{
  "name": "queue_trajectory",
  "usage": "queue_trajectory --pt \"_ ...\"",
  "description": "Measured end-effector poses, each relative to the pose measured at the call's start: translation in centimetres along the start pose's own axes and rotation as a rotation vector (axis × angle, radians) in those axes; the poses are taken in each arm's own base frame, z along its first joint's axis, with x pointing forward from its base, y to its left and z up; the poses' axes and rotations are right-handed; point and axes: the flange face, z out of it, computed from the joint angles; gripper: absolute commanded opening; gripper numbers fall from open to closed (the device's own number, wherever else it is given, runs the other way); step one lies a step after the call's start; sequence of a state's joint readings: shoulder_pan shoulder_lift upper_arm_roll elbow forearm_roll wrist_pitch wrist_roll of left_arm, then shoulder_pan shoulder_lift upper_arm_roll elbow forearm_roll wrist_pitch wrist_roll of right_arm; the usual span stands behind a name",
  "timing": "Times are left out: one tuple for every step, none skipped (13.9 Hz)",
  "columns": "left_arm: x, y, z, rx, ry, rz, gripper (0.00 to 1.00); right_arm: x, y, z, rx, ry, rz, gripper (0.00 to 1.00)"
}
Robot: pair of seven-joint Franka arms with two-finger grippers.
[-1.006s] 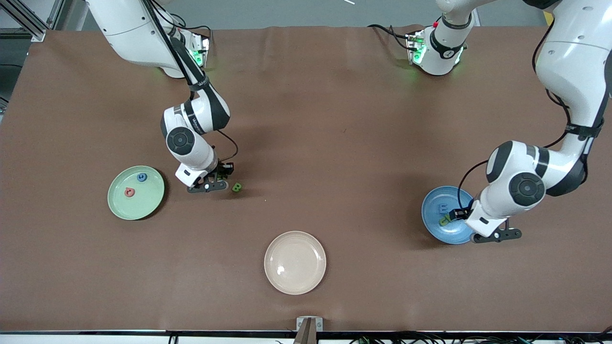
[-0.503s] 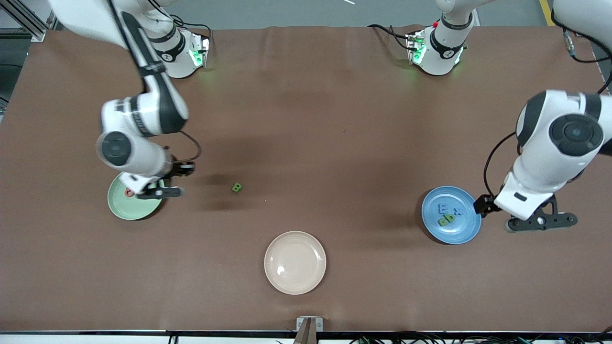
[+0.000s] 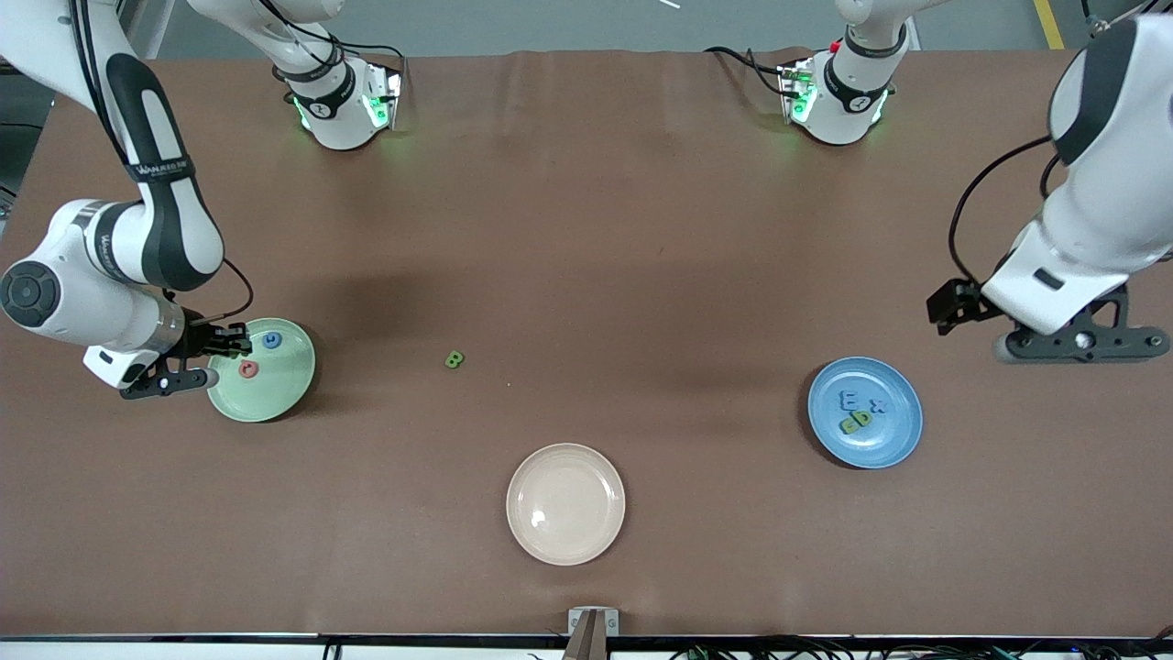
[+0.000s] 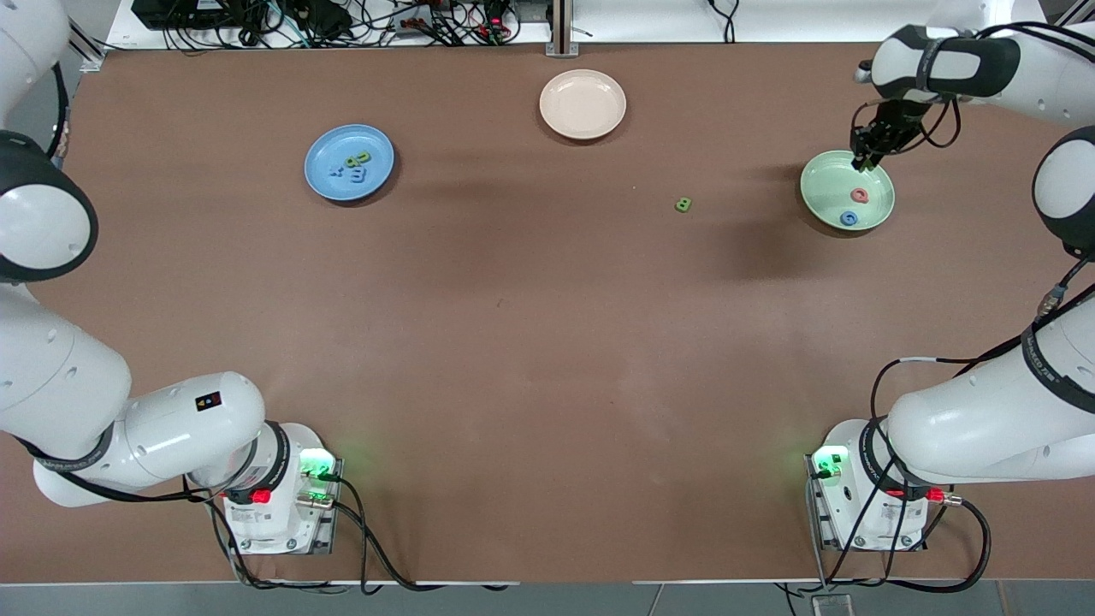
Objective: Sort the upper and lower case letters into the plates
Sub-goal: 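Carry the N into the green plate while the left arm returns to rest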
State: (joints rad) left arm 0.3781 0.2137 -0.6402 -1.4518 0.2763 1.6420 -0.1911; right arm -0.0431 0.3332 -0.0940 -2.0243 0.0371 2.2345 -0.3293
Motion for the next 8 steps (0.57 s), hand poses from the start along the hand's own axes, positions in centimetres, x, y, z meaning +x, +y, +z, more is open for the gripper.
queue_trajectory --pt "-0.6 -0.7 -1.0 -0.011 -0.002 0.008 1.00 0.2 0.2 1.5 -0.007 0.013 0.002 0.21" --pt "-1.3 -1.6 -1.9 -0.026 -0.010 0.003 1.00 0.4 0.2 3.1 -0.014 0.024 0.001 0.21" --pt "-2.0 -2.4 -2.7 -0.042 -0.022 -0.011 1.00 0.7 0.1 4.4 -0.018 0.031 -0.002 0.21" --pt "-2.7 -3.1 -3.3 -0.057 -0.033 -0.027 1.00 0.9 -0.1 5.5 -0.019 0.032 -0.006 0.21" --pt "-3.3 -3.6 -3.7 -0.062 -0.040 -0.040 1.00 1.0 -0.4 6.3 -0.017 0.030 -0.009 0.21" --pt "-3.8 -3.7 -4.0 -0.060 -0.042 -0.047 1.00 1.1 -0.7 6.7 -0.013 0.028 -0.010 0.21" --pt "-4.1 -3.6 -4.1 -0.056 -0.044 -0.048 1.00 1.1 -0.9 6.9 -0.005 0.027 -0.006 0.21" --pt "-4.5 -3.3 -4.1 -0.056 -0.049 -0.047 1.00 1.2 -1.3 7.0 0.003 0.027 -0.003 0.21"
